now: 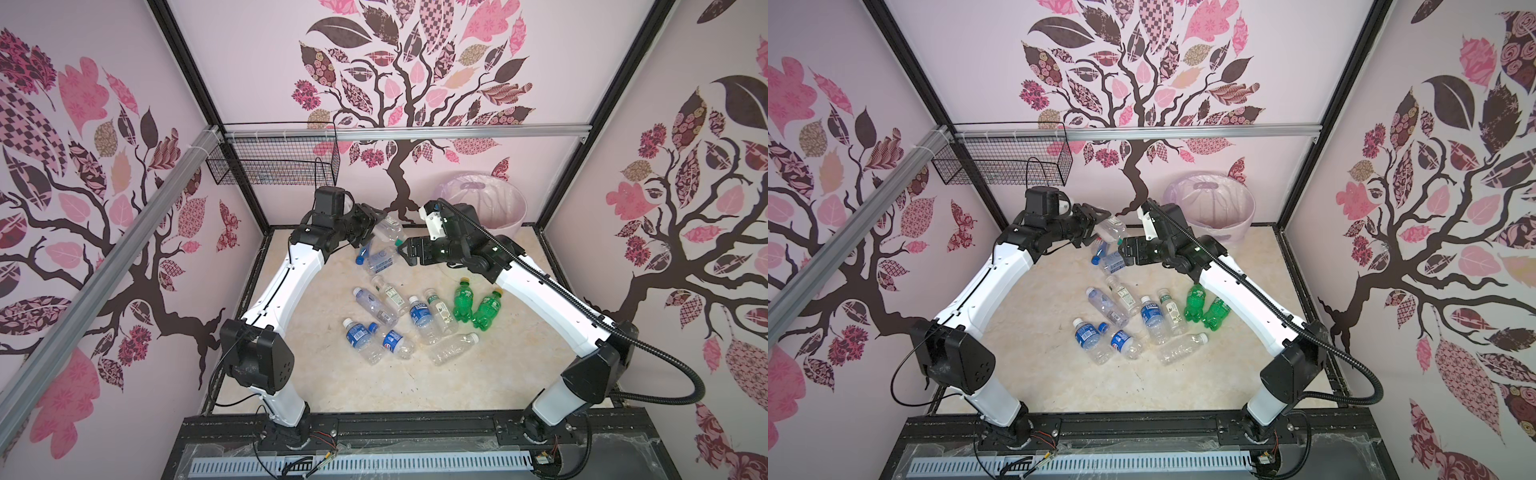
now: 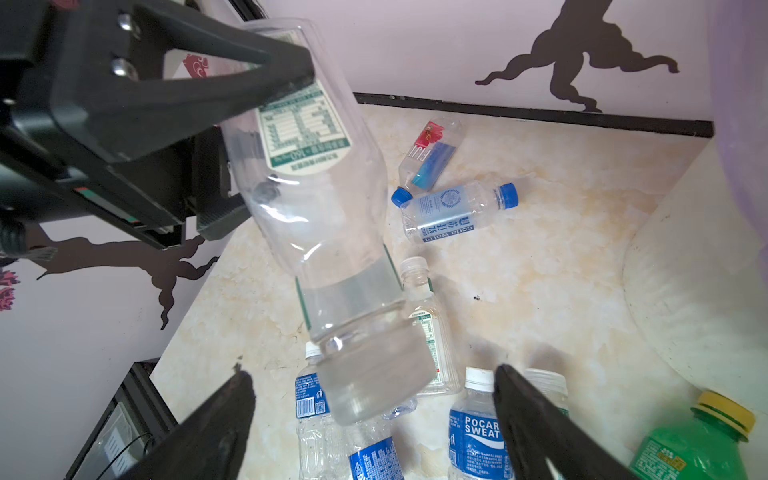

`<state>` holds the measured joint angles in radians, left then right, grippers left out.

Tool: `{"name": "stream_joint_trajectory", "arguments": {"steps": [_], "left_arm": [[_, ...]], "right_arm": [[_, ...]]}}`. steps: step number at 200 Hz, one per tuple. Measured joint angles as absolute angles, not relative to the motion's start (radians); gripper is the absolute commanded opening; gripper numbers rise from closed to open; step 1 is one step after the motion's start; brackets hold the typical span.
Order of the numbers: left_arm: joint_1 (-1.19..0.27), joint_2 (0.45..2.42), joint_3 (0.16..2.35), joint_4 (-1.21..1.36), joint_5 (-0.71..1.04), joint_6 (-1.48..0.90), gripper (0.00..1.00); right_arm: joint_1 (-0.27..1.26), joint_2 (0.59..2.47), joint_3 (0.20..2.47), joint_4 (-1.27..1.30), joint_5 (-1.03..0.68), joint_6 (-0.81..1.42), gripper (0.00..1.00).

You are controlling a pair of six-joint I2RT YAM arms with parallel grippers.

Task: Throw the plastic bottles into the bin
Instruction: 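Close the right gripper on the held bottle's body beside the left gripper, then carry the green-labelled bottle over the bin with the right gripper while the left gripper releases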

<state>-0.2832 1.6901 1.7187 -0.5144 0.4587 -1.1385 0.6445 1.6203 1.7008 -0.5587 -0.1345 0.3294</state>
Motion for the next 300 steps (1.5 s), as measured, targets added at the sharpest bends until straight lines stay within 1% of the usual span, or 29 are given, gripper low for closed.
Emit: {"name": "stream_joint_trajectory", "arguments": {"steps": [28, 48, 83, 123, 170, 212, 227, 244, 277, 300], "left_arm": [[-0.289, 1.699, 1.735, -0.523, 0.473, -1.12, 0.38], [-0.301, 1.707, 1.758, -0.532, 0.481, -1.114, 0.39], [-0.316, 1.71, 1.78, -0.539, 0.498, -1.108, 0.39], [-0.313, 1.712, 1.78, -0.54, 0.502, -1.109, 0.41], [-0.315, 1.718, 1.782, -0.541, 0.503, -1.122, 0.5], [-0.315, 1.732, 1.814, -0.565, 0.499, -1.128, 0.61], [-0.317, 1.739, 1.837, -0.573, 0.49, -1.127, 0.68], [-0.321, 1.74, 1.863, -0.58, 0.486, -1.138, 0.74], [-0.323, 1.74, 1.953, -0.587, 0.48, -1.157, 0.9], [-0.322, 1.738, 2.016, -0.587, 0.473, -1.15, 0.97]], "right_arm": [[0.645, 1.624, 1.702, -0.558, -0.149, 0.312, 0.8], [0.645, 1.631, 1.71, -0.559, -0.152, 0.303, 0.7], [0.644, 1.644, 1.731, -0.564, -0.148, 0.279, 0.48], [0.641, 1.649, 1.734, -0.566, -0.17, 0.254, 0.34], [0.64, 1.649, 1.734, -0.572, -0.175, 0.249, 0.22], [0.64, 1.649, 1.734, -0.567, -0.171, 0.25, 0.17], [0.641, 1.649, 1.737, -0.559, -0.169, 0.25, 0.16], [0.645, 1.649, 1.75, -0.559, -0.149, 0.256, 0.15], [0.632, 1.649, 1.795, -0.568, -0.105, 0.263, 0.15], [0.619, 1.656, 1.853, -0.593, -0.074, 0.262, 0.15]]}}
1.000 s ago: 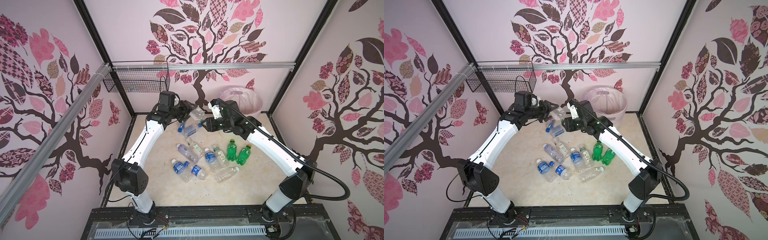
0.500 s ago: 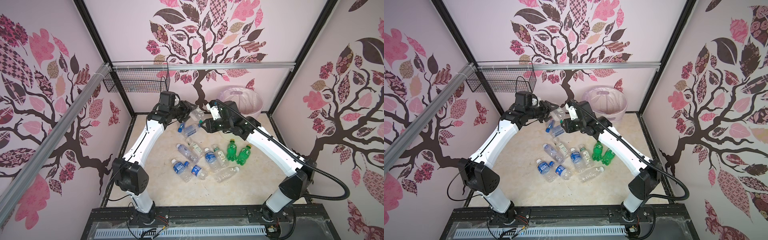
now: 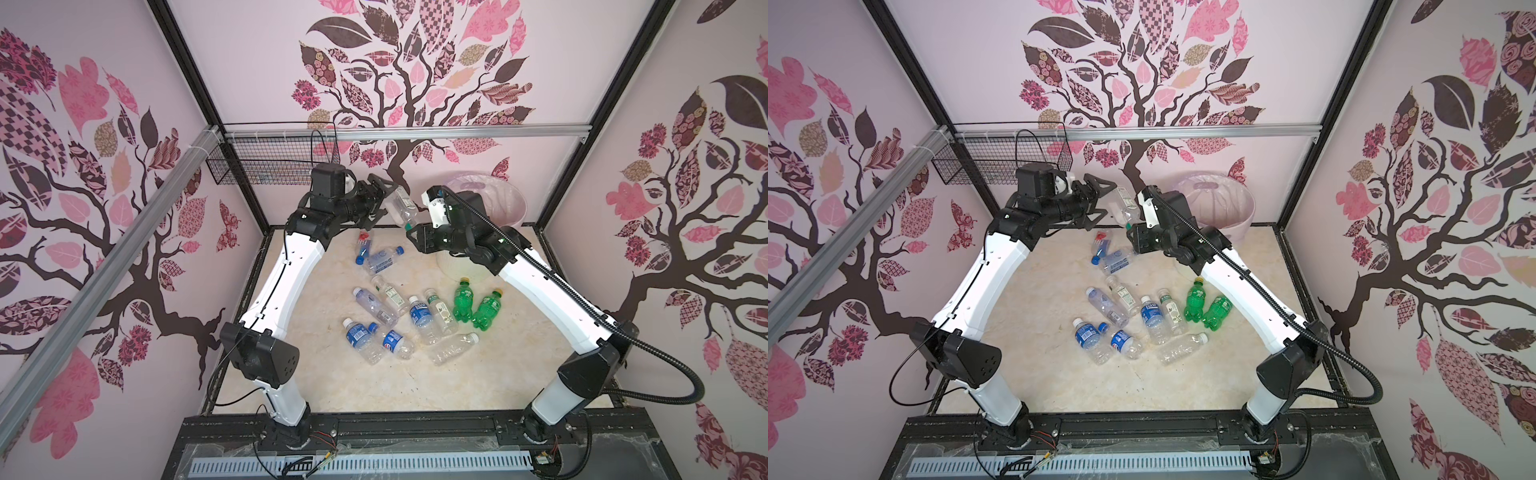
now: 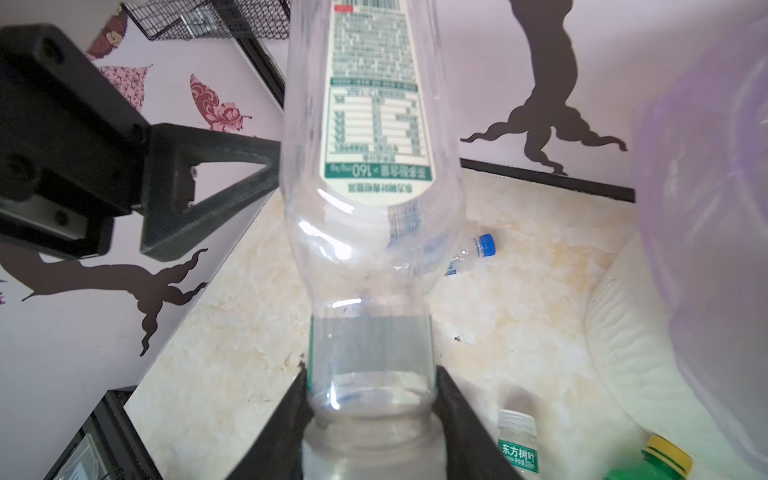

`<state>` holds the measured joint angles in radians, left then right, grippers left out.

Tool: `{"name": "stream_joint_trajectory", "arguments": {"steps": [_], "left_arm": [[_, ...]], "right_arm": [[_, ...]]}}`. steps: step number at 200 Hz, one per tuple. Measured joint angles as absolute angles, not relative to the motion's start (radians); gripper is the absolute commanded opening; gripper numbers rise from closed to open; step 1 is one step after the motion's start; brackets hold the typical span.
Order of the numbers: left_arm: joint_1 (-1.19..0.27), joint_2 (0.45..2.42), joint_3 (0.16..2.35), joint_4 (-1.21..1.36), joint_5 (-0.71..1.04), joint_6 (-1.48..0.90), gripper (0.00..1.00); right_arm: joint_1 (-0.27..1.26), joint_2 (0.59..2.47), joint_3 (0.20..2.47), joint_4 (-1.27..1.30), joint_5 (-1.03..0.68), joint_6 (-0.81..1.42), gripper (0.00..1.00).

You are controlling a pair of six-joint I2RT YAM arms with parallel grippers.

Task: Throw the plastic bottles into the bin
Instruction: 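Carry the green-labelled bottle over the bin with the right gripper while the left gripper releases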

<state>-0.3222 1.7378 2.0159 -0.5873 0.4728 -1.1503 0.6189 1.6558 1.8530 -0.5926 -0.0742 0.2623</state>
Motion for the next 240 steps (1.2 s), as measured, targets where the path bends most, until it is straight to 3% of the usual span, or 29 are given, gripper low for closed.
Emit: {"name": "stream_joint_trajectory", "arguments": {"steps": [52, 131, 196, 240], "left_arm": [[-0.345, 1.723, 2.07, -0.618, 0.429, -1.057, 0.97], [-0.541, 1.743, 2.188, -0.676, 0.352, -0.784, 0.97], [-0.696, 1.847, 2.284, -0.698, 0.323, -0.671, 0.97], [-0.702, 1.862, 2.309, -0.701, 0.323, -0.666, 0.97]], "right_arm": [[0.558, 1.733, 2.018, -0.629, 0.021, 0.264, 0.16], [0.395, 1.908, 2.299, -0.689, 0.169, 0.273, 0.16], [0.318, 1.914, 2.35, -0.7, 0.29, 0.253, 0.17], [0.319, 1.909, 2.35, -0.693, 0.353, 0.237, 0.17]]}}
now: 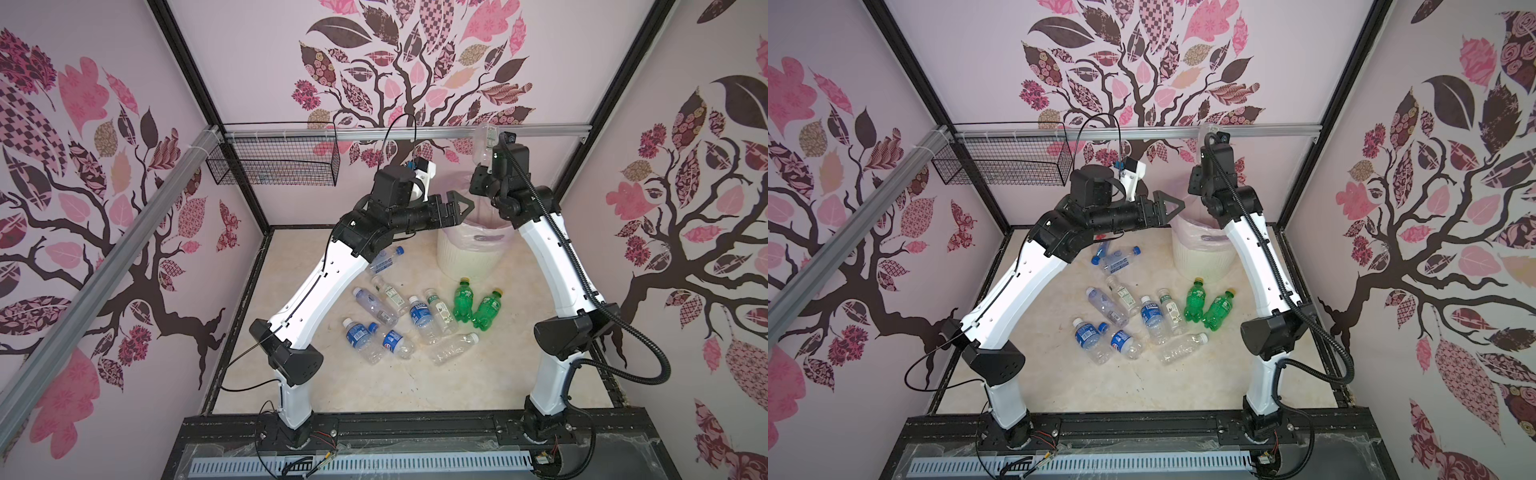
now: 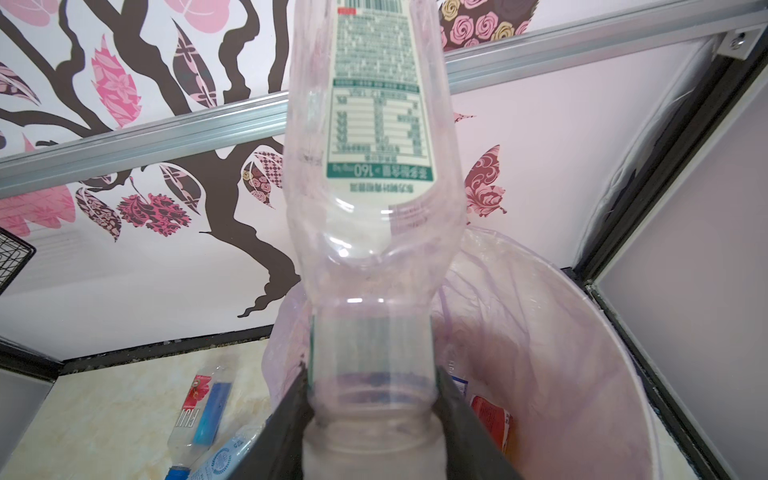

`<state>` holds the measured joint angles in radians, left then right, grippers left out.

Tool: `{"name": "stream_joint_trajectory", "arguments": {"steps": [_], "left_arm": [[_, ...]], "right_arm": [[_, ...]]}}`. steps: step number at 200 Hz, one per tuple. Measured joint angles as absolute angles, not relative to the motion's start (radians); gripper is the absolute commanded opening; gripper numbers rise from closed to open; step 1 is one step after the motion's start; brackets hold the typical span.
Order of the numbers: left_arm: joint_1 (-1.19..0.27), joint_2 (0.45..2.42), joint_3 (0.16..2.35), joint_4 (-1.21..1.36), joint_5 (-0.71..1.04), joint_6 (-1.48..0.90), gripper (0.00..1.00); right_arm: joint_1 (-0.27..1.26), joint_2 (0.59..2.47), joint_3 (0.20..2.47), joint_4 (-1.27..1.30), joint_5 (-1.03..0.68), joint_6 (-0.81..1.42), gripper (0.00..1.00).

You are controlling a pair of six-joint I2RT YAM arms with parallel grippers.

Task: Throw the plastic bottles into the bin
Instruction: 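Carry the green-labelled bottle over the bin with the right gripper while the left gripper releases, then open the right gripper above the bin to drop the bottle, then withdraw both grippers from the bin and lower the left gripper toward the FIJI bottle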

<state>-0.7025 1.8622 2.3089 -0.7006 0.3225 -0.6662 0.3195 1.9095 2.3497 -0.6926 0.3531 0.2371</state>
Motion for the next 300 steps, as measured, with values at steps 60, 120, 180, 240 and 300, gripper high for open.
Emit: {"name": "stream_joint_trajectory", "arguments": {"steps": [60, 120, 180, 240, 300], "left_arm": [[-0.702, 1.862, 2.336, -0.697, 0.323, -0.669, 0.97], [-0.702, 1.862, 2.336, -0.699, 0.323, -0.673, 0.97], [-0.702, 1.862, 2.336, -0.705, 0.322, -0.678, 0.97], [-0.702, 1.862, 2.335, -0.705, 0.323, -0.682, 0.97], [-0.702, 1.862, 2.334, -0.71, 0.318, -0.684, 0.97]], "right_arm": [[0.319, 1.907, 2.435, -0.667, 0.401, 0.212, 0.2], [0.319, 1.919, 2.422, -0.783, 0.428, 0.254, 0.79], [0.319, 1.969, 2.465, -0.872, 0.457, 0.261, 0.99], [0.319, 1.968, 2.455, -0.871, 0.466, 0.262, 1.0], [0.319, 1.968, 2.453, -0.871, 0.464, 0.262, 0.99]]}}
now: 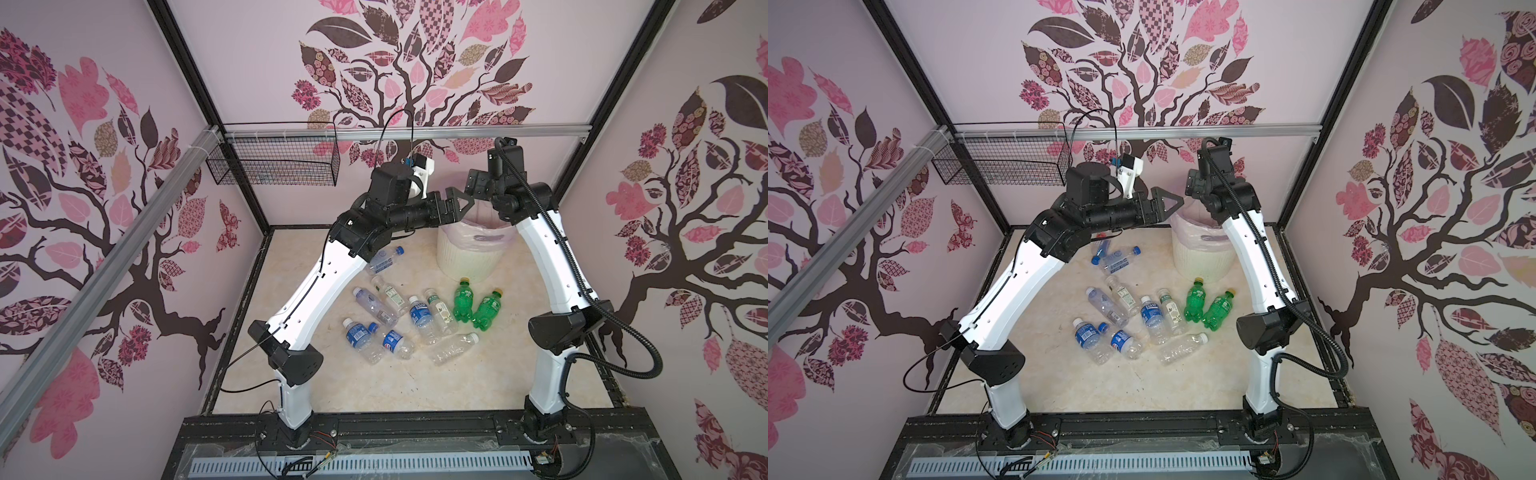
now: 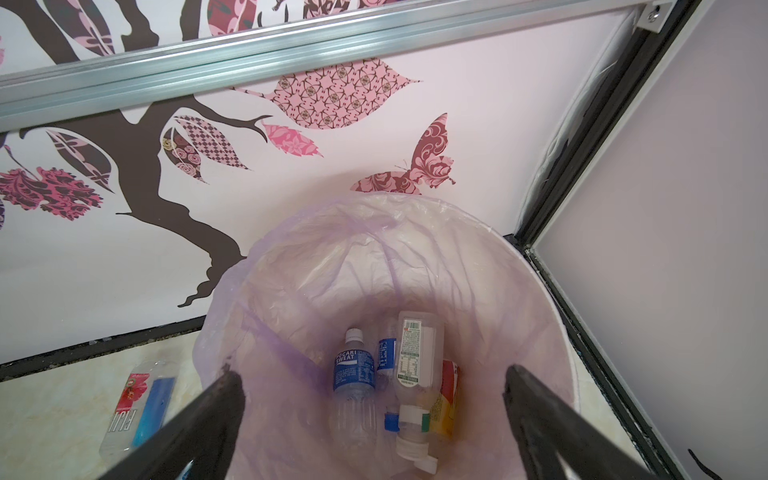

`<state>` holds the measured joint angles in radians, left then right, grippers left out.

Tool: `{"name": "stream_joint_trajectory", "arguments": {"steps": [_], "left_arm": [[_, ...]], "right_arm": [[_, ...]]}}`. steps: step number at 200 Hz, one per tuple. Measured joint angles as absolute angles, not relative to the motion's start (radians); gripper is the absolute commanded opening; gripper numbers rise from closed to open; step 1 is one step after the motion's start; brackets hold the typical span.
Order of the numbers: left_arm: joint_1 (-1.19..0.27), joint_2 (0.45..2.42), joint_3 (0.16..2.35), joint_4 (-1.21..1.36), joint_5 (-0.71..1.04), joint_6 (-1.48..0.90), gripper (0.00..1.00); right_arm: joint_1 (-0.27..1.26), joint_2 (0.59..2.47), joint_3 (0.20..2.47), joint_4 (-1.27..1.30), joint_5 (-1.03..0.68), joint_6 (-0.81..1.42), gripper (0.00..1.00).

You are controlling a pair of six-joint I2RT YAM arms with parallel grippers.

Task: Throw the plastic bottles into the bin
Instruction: 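Withdraw both grippers from the bin and lower the left gripper toward the FIJI bottle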

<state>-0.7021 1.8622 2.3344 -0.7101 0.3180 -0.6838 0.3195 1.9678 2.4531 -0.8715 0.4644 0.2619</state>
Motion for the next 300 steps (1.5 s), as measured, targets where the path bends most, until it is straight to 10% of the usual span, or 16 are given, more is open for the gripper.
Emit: {"name": "stream_joint_trajectory", "arguments": {"steps": [218, 300], "left_arm": [[-0.327, 1.679, 1.797, -0.757, 0.138, -0.81, 0.97], [-0.234, 1.83, 1.797, -0.693, 0.059, -0.731, 0.97]], "right_arm": [[0.554, 1.551, 1.672, -0.652, 0.262, 0.334, 1.0], [0.653, 1.592, 1.698, -0.649, 0.182, 0.382, 1.0]]}}
